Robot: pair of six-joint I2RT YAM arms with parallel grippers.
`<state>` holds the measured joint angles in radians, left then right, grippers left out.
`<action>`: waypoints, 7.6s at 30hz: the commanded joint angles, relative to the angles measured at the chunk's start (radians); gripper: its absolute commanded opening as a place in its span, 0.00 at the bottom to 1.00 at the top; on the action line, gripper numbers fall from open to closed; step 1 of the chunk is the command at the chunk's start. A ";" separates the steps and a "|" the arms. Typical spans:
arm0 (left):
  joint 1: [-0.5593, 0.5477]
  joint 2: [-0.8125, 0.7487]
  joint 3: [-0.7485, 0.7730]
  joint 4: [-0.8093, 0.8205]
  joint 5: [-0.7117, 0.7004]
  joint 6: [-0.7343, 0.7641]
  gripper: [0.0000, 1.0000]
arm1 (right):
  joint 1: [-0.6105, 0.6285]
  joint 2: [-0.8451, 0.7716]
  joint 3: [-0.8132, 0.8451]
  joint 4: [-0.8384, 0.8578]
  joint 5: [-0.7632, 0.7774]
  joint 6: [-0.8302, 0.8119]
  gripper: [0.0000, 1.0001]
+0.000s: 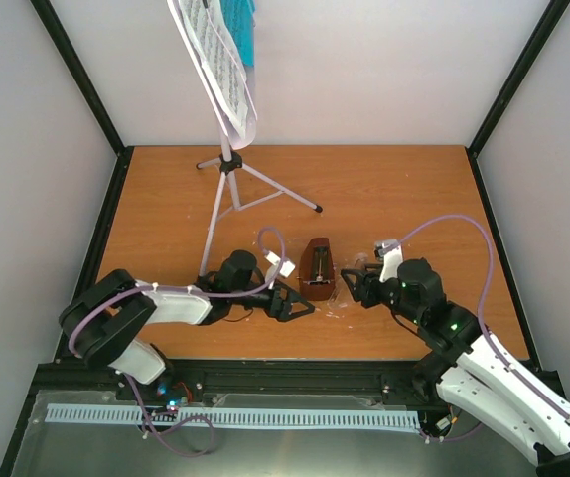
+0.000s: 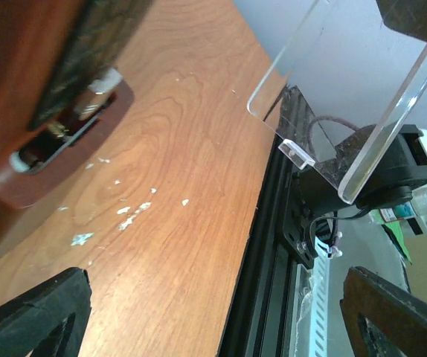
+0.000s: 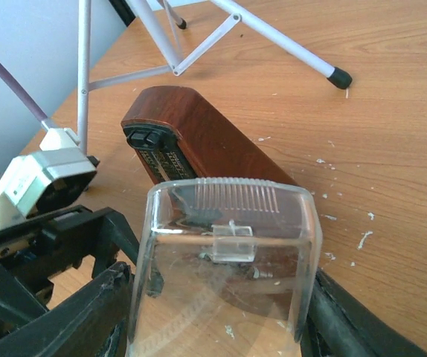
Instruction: Pack up the instrument practice props
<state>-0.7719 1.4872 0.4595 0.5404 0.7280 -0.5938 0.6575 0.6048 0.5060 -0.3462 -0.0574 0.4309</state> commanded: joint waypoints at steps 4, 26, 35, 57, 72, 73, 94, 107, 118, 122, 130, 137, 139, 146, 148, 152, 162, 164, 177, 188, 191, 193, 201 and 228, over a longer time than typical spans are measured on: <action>-0.064 0.098 0.078 0.179 0.025 0.004 0.92 | 0.008 -0.061 0.001 -0.044 0.076 0.020 0.55; -0.066 0.037 0.063 0.050 -0.200 -0.001 0.95 | 0.008 -0.096 -0.024 -0.021 0.109 0.025 0.56; -0.079 0.187 0.174 0.117 -0.113 0.023 0.95 | 0.008 -0.121 -0.039 -0.003 0.138 -0.023 0.57; 0.352 -0.218 0.555 -0.681 0.062 0.261 0.99 | 0.010 -0.040 -0.265 0.602 0.054 -0.354 0.55; 0.379 -0.238 0.537 -0.652 -0.183 0.487 1.00 | 0.019 0.043 -0.412 0.928 -0.004 -0.434 0.55; 0.379 -0.247 0.533 -0.652 -0.180 0.486 1.00 | 0.021 0.049 -0.412 0.932 -0.005 -0.440 0.55; 0.379 -0.339 0.483 -0.655 -0.246 0.460 0.99 | 0.030 0.195 -0.410 1.085 0.042 -0.554 0.55; 0.379 -0.358 0.474 -0.655 -0.260 0.461 0.99 | 0.030 0.196 -0.407 1.071 0.039 -0.549 0.55; 0.379 -0.276 0.483 -0.650 -0.243 0.458 0.99 | 0.031 0.130 -0.419 1.071 0.027 -0.541 0.55; 0.379 -0.282 0.478 -0.647 -0.244 0.458 0.99 | 0.031 0.162 -0.423 1.086 0.033 -0.546 0.55; 0.379 -0.289 0.479 -0.648 -0.238 0.456 0.99 | 0.032 0.261 -0.438 1.150 0.048 -0.513 0.55; 0.379 -0.301 0.479 -0.649 -0.247 0.462 0.99 | 0.038 0.310 -0.439 1.193 0.049 -0.494 0.55; 0.379 -0.301 0.476 -0.647 -0.246 0.461 0.99 | 0.039 0.314 -0.439 1.204 0.053 -0.493 0.55; 0.379 -0.298 0.476 -0.647 -0.246 0.462 1.00 | 0.045 0.355 -0.452 1.252 0.049 -0.481 0.55; 0.379 -0.297 0.476 -0.647 -0.246 0.462 1.00 | 0.049 0.366 -0.455 1.268 0.057 -0.479 0.55; 0.379 -0.292 0.475 -0.647 -0.245 0.461 0.99 | 0.060 0.397 -0.456 1.297 0.079 -0.479 0.55; 0.379 -0.289 0.475 -0.648 -0.239 0.459 0.99 | 0.088 0.470 -0.456 1.325 0.173 -0.502 0.54; 0.380 -0.289 0.475 -0.647 -0.237 0.459 0.99 | 0.092 0.480 -0.456 1.326 0.188 -0.503 0.54; 0.379 -0.291 0.474 -0.646 -0.244 0.466 0.99 | 0.106 0.535 -0.431 1.340 0.222 -0.533 0.54; 0.379 -0.292 0.473 -0.646 -0.243 0.465 0.99 | 0.109 0.588 -0.412 1.332 0.197 -0.519 0.54; 0.379 -0.292 0.474 -0.648 -0.245 0.466 0.99 | 0.111 0.587 -0.410 1.317 0.193 -0.513 0.54; 0.379 -0.292 0.473 -0.648 -0.243 0.466 1.00 | 0.112 0.587 -0.410 1.308 0.189 -0.508 0.54; 0.379 -0.294 0.473 -0.648 -0.241 0.465 0.99 | 0.116 0.589 -0.405 1.276 0.184 -0.493 0.55; 0.379 -0.286 0.473 -0.650 -0.231 0.460 0.99 | 0.116 0.536 -0.330 1.111 0.177 -0.520 0.62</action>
<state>-0.3981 1.2068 0.9272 -0.1219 0.4831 -0.1459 0.7601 1.1400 0.1642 0.8780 0.1349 -0.0822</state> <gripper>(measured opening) 0.995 0.613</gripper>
